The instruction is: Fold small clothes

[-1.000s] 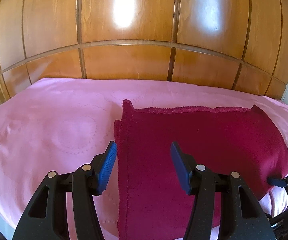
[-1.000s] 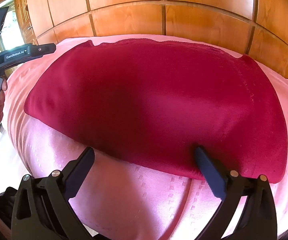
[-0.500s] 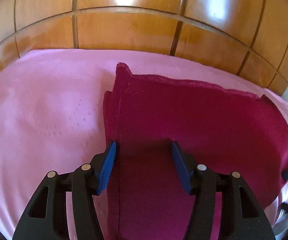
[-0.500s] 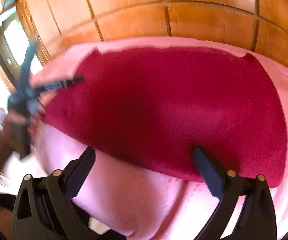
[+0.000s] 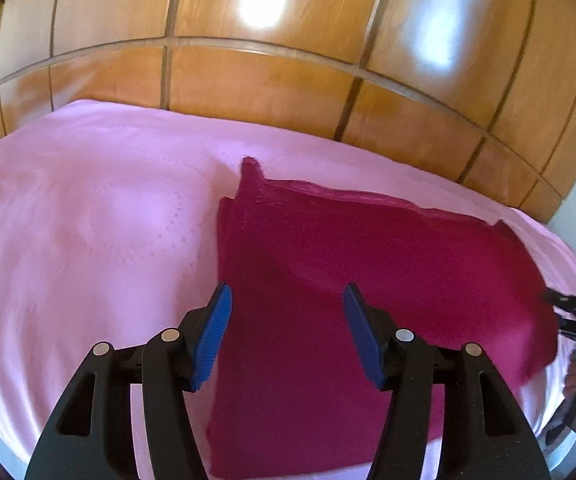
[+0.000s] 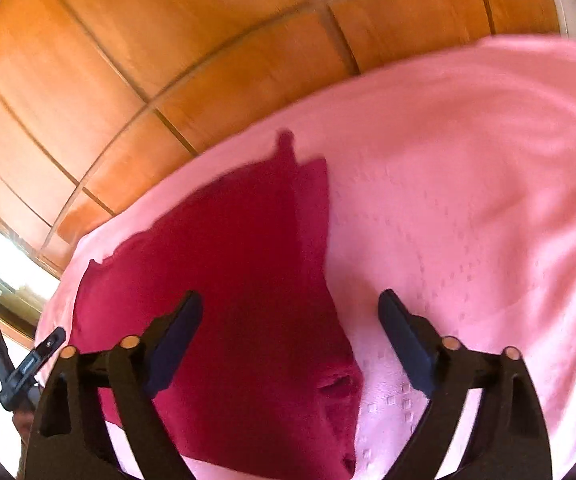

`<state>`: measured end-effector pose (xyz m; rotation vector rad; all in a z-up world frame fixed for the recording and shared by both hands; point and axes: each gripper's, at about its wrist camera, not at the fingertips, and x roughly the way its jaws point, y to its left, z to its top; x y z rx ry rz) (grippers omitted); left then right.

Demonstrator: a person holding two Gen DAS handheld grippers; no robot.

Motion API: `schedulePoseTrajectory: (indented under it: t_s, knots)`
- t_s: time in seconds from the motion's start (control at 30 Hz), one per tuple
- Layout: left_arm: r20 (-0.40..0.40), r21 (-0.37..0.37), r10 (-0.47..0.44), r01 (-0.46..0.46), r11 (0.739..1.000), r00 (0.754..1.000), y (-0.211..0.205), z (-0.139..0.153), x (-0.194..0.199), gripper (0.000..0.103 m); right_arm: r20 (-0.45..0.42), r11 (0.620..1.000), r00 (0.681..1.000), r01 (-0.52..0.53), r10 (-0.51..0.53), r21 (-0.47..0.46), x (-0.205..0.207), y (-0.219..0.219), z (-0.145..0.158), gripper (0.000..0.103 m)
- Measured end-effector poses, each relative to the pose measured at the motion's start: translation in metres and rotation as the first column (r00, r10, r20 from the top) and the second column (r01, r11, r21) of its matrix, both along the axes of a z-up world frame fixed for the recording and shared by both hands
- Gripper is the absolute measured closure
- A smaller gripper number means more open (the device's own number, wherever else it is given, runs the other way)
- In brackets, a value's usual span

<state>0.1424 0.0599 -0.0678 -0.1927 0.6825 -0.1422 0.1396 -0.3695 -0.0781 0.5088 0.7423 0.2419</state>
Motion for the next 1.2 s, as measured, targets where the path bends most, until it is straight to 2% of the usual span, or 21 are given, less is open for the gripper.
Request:
schedulePoseTrajectory:
  t_s: [0.07,0.13,0.2,0.37,0.47,0.5,0.57,0.9,1.03,1.2]
  knots:
    - [-0.001,-0.010,-0.037,0.037,0.999,0.999,-0.008,0.001,-0.008,0.046,0.013,1.000,1.000,-0.007,0.006,0.011,-0.004,-0.002,-0.003,0.024]
    - [-0.006,-0.021,-0.072,0.072,0.997,0.997,-0.017,0.000,-0.010,0.046,0.007,0.998,0.999,-0.040,0.040,0.055,-0.008,-0.007,-0.002,0.036]
    - [-0.016,-0.019,-0.110,0.110,0.994,0.994,-0.031,-0.003,-0.012,0.046,0.005,0.995,0.997,-0.082,0.082,0.061,-0.009,-0.004,-0.005,0.037]
    - [-0.074,0.052,-0.149,0.153,0.987,0.986,-0.064,-0.018,0.000,0.046,-0.003,0.985,0.987,-0.160,0.161,0.069,-0.014,0.001,-0.007,0.037]
    - [-0.071,0.110,-0.142,0.149,0.983,0.987,-0.074,-0.021,0.003,0.046,-0.019,0.983,0.984,-0.177,0.178,0.054,-0.012,0.004,-0.006,0.049]
    - [-0.072,0.123,-0.141,0.149,0.981,0.987,-0.076,-0.021,0.003,0.046,-0.024,0.980,0.981,-0.189,0.191,0.066,-0.011,0.004,-0.006,0.056]
    - [-0.076,0.127,-0.135,0.143,0.981,0.988,-0.077,-0.022,0.004,0.046,-0.026,0.978,0.979,-0.198,0.200,0.070,-0.009,0.008,-0.006,0.062]
    - [-0.078,0.101,-0.148,0.155,0.983,0.986,-0.070,-0.024,0.006,0.046,-0.038,0.981,0.981,-0.189,0.191,0.048,-0.011,0.017,0.007,0.072]
    - [-0.076,0.087,-0.151,0.158,0.984,0.986,-0.068,-0.024,0.005,0.046,-0.012,0.974,0.978,-0.206,0.208,0.090,-0.012,0.023,0.023,0.073]
    - [-0.073,0.068,-0.160,0.165,0.984,0.984,-0.063,-0.025,0.005,0.046,0.028,0.966,0.970,-0.241,0.240,0.091,-0.013,0.044,0.049,0.074]
